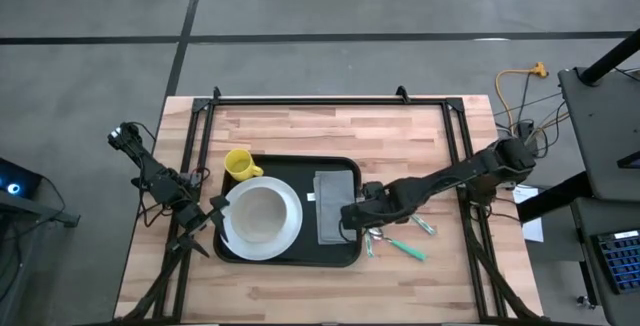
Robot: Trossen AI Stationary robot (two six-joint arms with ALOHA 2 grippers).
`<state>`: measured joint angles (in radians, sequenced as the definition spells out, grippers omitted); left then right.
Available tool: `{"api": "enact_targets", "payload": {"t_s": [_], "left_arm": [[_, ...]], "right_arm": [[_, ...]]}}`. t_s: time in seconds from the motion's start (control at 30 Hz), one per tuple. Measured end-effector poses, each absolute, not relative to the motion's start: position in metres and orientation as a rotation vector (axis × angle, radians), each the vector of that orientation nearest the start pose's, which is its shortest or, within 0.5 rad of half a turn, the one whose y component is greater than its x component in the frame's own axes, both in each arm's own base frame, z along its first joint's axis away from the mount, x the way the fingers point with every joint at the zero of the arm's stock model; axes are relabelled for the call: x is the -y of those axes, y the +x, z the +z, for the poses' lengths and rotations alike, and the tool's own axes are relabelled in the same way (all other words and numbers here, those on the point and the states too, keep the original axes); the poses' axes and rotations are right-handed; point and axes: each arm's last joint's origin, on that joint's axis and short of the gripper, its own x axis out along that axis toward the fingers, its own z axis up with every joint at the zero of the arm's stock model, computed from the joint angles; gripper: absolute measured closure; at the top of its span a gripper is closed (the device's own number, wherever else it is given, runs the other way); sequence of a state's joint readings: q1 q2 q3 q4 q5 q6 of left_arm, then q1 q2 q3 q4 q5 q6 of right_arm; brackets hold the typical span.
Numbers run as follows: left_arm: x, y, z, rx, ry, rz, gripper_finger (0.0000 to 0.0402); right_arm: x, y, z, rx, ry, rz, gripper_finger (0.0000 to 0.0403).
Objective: Set up tray
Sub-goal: Put the white and blue fork on the gray napkin
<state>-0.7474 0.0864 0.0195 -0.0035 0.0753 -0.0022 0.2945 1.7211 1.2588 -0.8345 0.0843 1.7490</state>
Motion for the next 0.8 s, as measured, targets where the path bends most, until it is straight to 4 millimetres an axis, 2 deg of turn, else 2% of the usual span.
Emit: {"api": "enact_targets", "payload": {"t_s": [0.5,0.8], "left_arm": [[0.071,0.073,0.163,-0.069,0.022,-0.822,0.0147],[0.071,0.073,0.163,-0.068,0.021,-0.822,0.0147]], "right_arm": [[-0.082,0.366,0.198,-1.002,1.283,-1.004,0.0392],[-0.062,0.395,0.19,-0.964,1.261,-1.031,0.0392]]}}
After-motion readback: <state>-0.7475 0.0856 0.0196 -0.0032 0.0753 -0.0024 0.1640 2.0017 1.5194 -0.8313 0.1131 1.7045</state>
